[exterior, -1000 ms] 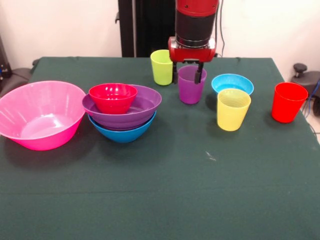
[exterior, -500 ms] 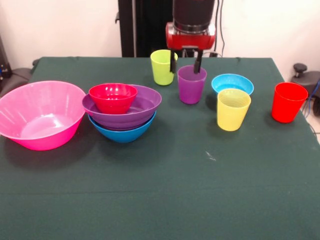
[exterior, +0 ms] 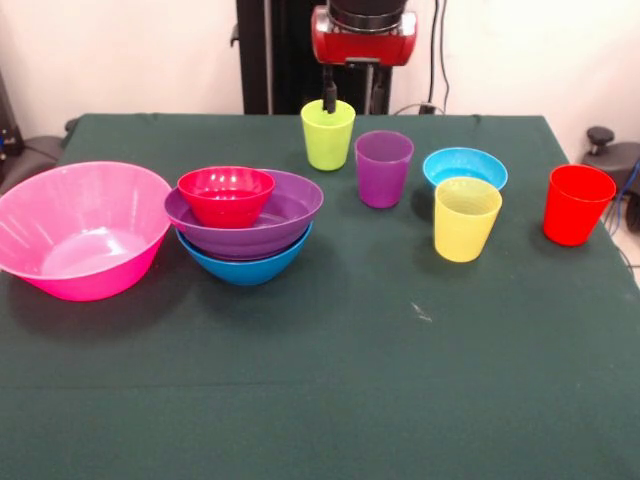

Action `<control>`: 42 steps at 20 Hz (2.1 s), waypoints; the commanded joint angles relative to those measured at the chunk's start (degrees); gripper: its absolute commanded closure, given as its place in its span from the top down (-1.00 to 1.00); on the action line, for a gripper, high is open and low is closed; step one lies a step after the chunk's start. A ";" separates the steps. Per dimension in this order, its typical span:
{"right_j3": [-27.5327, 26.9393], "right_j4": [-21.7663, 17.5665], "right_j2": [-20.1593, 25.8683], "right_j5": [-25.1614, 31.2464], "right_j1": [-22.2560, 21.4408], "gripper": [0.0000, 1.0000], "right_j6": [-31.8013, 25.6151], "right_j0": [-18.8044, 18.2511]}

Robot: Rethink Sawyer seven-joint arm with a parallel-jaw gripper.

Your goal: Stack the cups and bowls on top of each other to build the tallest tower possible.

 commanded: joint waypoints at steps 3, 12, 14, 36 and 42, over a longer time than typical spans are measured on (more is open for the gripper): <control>-10.47 -6.10 8.91 6.18 7.65 1.00 -17.03 -5.44; -17.88 -10.64 13.37 8.34 14.99 1.00 -23.07 -10.71; -17.74 -11.24 14.04 8.60 15.23 1.00 -23.59 -11.85; -4.97 -6.39 17.95 18.49 -2.02 1.00 -15.53 -14.93; -5.19 -9.53 18.28 15.77 -0.92 1.00 -16.98 -17.14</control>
